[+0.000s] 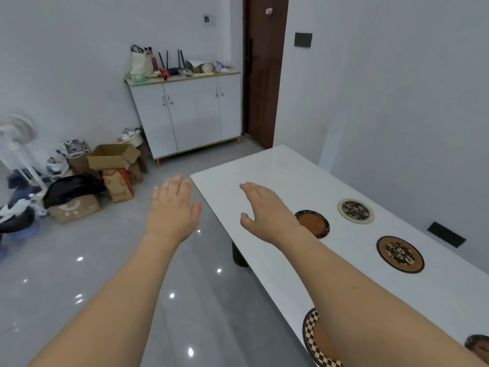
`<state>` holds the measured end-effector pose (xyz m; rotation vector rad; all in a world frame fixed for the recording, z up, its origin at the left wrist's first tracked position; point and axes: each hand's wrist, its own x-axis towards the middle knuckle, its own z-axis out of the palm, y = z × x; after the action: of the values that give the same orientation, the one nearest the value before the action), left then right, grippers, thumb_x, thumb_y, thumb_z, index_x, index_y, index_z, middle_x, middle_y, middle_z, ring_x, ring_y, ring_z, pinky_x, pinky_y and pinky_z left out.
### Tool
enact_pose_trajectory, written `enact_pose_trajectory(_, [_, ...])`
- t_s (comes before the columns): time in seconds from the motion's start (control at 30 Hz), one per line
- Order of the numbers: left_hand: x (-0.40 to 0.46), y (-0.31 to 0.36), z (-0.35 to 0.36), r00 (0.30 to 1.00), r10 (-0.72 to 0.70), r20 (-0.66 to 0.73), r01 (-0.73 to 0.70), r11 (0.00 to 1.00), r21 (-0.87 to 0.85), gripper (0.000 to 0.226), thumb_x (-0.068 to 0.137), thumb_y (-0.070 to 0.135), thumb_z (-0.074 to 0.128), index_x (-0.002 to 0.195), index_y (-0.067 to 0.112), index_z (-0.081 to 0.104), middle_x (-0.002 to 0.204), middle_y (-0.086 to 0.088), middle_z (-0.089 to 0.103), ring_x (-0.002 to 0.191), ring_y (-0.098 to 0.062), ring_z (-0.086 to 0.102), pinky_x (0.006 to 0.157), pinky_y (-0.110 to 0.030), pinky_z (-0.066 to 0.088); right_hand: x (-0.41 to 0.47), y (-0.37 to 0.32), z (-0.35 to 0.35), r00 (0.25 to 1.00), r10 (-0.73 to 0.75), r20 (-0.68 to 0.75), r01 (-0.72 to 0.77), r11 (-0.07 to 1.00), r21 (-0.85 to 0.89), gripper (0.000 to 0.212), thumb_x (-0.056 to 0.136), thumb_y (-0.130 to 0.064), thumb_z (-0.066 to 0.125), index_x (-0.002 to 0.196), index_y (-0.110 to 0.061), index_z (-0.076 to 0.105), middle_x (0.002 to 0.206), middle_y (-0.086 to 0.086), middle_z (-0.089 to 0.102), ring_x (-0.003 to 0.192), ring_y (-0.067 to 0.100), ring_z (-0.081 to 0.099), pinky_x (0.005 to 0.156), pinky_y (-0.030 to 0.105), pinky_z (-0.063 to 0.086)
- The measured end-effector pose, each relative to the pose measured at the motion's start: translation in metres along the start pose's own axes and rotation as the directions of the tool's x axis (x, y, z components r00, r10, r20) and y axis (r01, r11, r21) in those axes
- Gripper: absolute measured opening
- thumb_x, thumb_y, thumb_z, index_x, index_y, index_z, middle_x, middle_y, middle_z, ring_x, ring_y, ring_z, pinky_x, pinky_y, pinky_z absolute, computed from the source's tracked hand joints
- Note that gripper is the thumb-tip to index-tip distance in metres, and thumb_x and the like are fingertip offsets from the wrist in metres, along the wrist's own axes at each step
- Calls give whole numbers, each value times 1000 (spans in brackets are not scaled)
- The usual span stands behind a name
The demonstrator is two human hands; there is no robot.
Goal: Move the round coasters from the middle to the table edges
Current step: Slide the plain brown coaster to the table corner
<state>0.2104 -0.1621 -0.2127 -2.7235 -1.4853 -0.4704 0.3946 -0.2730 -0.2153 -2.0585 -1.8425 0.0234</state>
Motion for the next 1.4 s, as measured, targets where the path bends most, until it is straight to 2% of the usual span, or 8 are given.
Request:
enact_pose_trajectory(0.33, [99,-57,7,998,-61,-17,61,998,31,60,97,35,48,148,9,33,156,-14,31,144,-32,28,119,-52,20,128,14,23,1000,-21,-16,21,999,-45,64,89,-31,49,147,-12,28,152,6,33,139,22,28,116,37,20])
enact_pose_trajectory(0.5, [141,-105,24,998,-58,39,56,997,53,59,98,36,44,149,9,32,157,-13,31,144,-31,28,118,-51,20,182,1,60,996,-20,88,25,998,-58,66,89,-32,49,147,-13,27,153,6,31,140,22,26,117,38,18])
enact_pose_trajectory(0.93, [275,-283,35,999,-27,34,26,1000,9,58,98,37,43,148,10,33,156,-13,31,144,-31,29,118,-51,23,362,-94,129,998,24,58,-20,998,-57,63,86,-32,50,144,-15,33,148,5,39,135,23,34,113,36,27])
enact_pose_trajectory(1.23, [381,-349,60,999,-24,33,24,1000,9,58,99,38,41,148,9,32,155,-13,32,144,-30,28,118,-50,24,484,-91,166,993,86,87,-80,994,-73,65,87,-33,47,147,-17,28,150,4,36,136,22,33,113,35,24])
enact_pose_trajectory(1.4, [438,-361,73,998,51,40,-53,998,34,57,98,36,42,146,8,34,152,-13,36,140,-31,33,117,-49,26,531,-78,173,988,146,56,-143,989,-46,64,87,-32,48,146,-16,29,150,4,36,136,22,33,114,36,24])
